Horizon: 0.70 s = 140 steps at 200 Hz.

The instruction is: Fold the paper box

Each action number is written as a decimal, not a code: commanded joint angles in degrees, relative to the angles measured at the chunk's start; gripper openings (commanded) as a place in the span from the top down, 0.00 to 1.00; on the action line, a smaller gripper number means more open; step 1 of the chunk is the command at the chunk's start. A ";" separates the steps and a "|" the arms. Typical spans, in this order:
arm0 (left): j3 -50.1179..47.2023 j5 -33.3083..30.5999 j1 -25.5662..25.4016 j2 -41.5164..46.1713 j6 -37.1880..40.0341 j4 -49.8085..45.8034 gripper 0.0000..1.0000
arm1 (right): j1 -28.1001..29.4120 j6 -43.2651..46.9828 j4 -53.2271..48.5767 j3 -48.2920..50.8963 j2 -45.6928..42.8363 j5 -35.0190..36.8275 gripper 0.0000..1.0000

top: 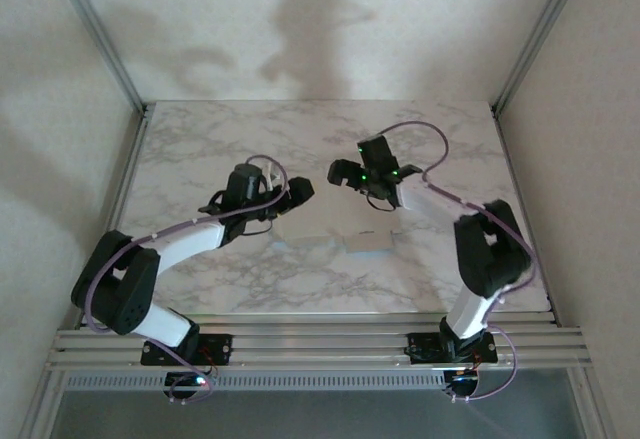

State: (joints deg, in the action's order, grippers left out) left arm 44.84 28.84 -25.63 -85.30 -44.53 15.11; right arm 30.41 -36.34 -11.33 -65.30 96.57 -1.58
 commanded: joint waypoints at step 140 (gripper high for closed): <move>31.01 -2.52 2.16 -26.64 21.41 -27.00 0.00 | 1.38 -11.91 -2.29 14.84 -9.98 -2.06 0.01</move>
State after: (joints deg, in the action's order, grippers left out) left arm 72.58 25.67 -23.83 -109.38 -27.03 -6.74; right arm 30.94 -43.33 -11.88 -49.87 84.38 -3.11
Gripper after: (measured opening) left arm 0.995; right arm 0.992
